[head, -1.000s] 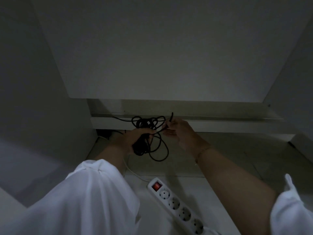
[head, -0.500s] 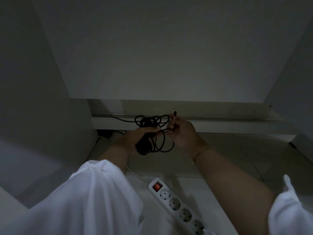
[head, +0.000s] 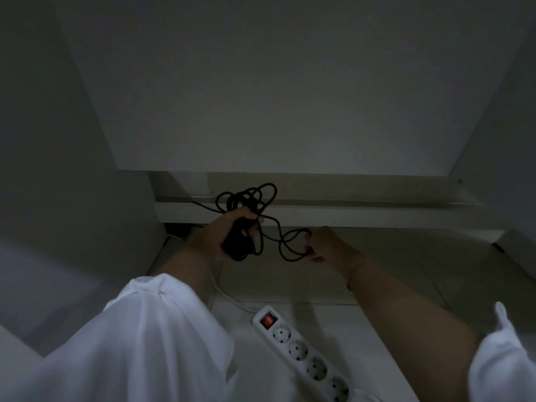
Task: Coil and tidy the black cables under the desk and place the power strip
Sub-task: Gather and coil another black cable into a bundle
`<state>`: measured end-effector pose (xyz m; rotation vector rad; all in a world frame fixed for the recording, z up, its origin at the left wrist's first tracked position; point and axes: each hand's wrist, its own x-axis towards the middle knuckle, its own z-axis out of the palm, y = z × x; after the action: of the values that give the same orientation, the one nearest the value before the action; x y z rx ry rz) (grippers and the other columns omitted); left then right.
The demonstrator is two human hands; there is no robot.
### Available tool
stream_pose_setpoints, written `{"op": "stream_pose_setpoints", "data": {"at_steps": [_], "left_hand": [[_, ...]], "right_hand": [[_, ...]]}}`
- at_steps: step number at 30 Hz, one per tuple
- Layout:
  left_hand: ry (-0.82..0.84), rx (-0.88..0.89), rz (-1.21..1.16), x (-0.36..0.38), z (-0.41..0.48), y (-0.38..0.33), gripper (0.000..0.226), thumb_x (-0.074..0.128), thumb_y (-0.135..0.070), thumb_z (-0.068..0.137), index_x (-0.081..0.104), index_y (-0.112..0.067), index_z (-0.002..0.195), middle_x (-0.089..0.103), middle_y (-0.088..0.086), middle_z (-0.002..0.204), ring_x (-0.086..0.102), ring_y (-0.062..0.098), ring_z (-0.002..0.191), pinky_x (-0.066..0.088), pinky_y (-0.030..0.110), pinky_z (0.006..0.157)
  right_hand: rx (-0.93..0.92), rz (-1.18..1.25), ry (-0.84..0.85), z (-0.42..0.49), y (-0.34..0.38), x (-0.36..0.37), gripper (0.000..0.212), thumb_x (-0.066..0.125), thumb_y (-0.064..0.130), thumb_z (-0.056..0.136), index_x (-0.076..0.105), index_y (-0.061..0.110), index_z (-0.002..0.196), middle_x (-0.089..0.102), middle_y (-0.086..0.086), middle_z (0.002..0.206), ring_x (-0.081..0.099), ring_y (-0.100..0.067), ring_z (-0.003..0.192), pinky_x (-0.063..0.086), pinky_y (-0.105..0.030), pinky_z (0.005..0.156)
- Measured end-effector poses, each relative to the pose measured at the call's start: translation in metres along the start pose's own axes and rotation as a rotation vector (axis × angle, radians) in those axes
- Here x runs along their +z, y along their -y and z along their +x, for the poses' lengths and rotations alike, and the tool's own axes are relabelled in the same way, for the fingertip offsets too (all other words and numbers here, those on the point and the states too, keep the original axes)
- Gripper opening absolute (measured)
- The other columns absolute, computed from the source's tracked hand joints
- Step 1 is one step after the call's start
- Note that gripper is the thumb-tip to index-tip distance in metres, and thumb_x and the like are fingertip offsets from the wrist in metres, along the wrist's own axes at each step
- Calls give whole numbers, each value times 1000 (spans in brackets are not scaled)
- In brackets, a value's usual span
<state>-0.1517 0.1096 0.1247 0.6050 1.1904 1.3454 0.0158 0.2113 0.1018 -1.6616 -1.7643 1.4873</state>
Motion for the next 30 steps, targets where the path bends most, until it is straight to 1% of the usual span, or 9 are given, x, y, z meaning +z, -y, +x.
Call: {"op": "stream_pose_setpoints", "data": {"at_steps": [4, 7, 10, 12, 14, 17, 19, 22, 30], "left_hand": [[-6, -61, 90, 1, 3, 2, 35, 45, -17, 88, 63, -13, 58, 54, -4, 55, 46, 8, 44, 33, 22, 52], [-21, -62, 162, 7, 7, 2, 37, 48, -20, 84, 64, -15, 51, 51, -2, 54, 43, 11, 50, 31, 25, 55], [-17, -37, 180, 10, 10, 4, 47, 43, -17, 89, 63, -15, 46, 53, 0, 53, 45, 11, 47, 33, 24, 55], [-3, -17, 162, 8, 11, 4, 46, 43, -17, 89, 62, -15, 47, 53, -1, 55, 46, 10, 48, 35, 23, 54], [-4, 3, 117, 1, 12, 4, 37, 47, -18, 85, 62, -16, 51, 51, -3, 57, 44, 10, 46, 34, 23, 53], [-16, 32, 45, -8, 12, 1, 9, 61, -22, 68, 60, -19, 60, 48, -5, 57, 39, 10, 48, 29, 24, 56], [-19, 44, 96, -15, 13, 3, 14, 68, -22, 70, 59, -20, 59, 46, -5, 57, 38, 11, 53, 28, 24, 60], [-63, -16, 285, -15, 14, 9, 24, 65, -21, 84, 55, -15, 63, 45, 0, 62, 41, 15, 60, 32, 25, 58], [-19, -148, 339, -2, 15, 18, 26, 65, -22, 86, 63, -15, 61, 57, -1, 57, 54, 15, 57, 42, 25, 59]], "right_hand": [[-194, -460, -99, -6, 4, 4, 10, 53, 9, 91, 53, 0, 94, 53, -13, 104, 56, -26, 96, 50, -32, 74], [-333, -418, -98, -11, 15, 13, 49, 59, 7, 86, 40, 7, 131, 32, -17, 139, 48, -33, 119, 47, -37, 92], [-463, -432, 59, -19, 32, 23, 13, 57, 23, 91, 59, 11, 96, 49, -12, 111, 51, -27, 102, 45, -28, 78], [-439, -481, 43, -18, 36, 27, 40, 46, 31, 96, 45, 10, 62, 46, -3, 70, 48, -18, 67, 28, -17, 54], [-378, -463, 42, -13, 33, 25, 38, 46, 29, 96, 55, 6, 67, 53, -2, 75, 54, -18, 69, 29, -16, 52], [-367, -308, 83, -8, 24, 16, 29, 52, 23, 94, 66, 0, 103, 64, -12, 111, 58, -26, 107, 38, -20, 71], [-450, -92, 77, -6, 21, 10, 16, 56, 18, 92, 64, 6, 84, 68, -15, 100, 61, -22, 92, 39, -25, 79], [-494, 264, 71, -9, 26, 8, 26, 56, 10, 91, 54, 12, 66, 58, -3, 50, 52, -10, 46, 42, -27, 59], [-571, 379, 16, -25, 38, 16, 21, 54, 14, 94, 57, 7, 75, 37, -3, 54, 30, -9, 41, 25, -22, 45]]}}
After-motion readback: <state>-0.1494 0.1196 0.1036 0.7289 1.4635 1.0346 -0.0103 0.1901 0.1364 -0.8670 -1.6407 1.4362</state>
